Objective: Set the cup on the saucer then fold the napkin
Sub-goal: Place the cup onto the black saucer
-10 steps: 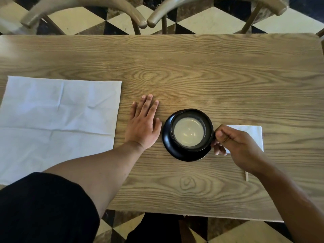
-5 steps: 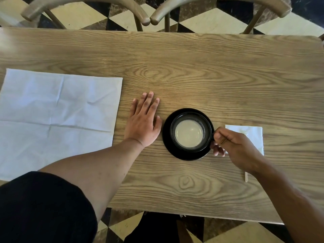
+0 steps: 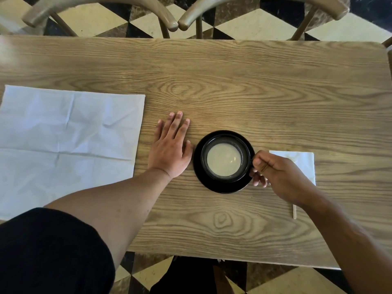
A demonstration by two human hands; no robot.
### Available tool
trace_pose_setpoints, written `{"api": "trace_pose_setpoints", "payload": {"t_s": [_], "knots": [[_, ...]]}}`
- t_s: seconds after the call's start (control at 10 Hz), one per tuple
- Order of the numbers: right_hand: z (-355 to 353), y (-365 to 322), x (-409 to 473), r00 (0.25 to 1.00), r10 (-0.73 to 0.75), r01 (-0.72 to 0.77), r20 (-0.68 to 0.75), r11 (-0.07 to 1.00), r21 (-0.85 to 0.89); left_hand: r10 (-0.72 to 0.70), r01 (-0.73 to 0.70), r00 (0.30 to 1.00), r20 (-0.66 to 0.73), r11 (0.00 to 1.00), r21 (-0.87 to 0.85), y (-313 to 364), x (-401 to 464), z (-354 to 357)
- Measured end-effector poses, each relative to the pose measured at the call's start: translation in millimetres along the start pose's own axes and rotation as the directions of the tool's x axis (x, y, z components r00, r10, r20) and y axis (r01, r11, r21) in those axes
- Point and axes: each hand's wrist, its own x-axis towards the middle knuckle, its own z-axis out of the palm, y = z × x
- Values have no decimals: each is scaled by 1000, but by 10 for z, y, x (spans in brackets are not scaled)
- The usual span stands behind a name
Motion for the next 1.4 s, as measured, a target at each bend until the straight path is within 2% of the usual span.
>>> {"api": "trace_pose_setpoints", "payload": {"t_s": [0.4, 1.0, 1.2, 1.4], "knots": [[-24, 10, 24, 998, 36, -43, -59, 992, -122, 6, -6, 1000, 5, 1000, 5, 8, -1, -18], [-20, -15, 46, 998, 42, -42, -52, 999, -9, 8, -8, 1000, 1, 1000, 26, -25, 9, 10], [4, 24, 33, 993, 54, -49, -105, 998, 46, 13, -13, 1000, 4, 1000, 19, -10, 2, 17], [127, 24, -57, 953, 76, -54, -295, 995, 82, -2, 2, 999, 32, 1000, 1, -13, 11, -31]]}}
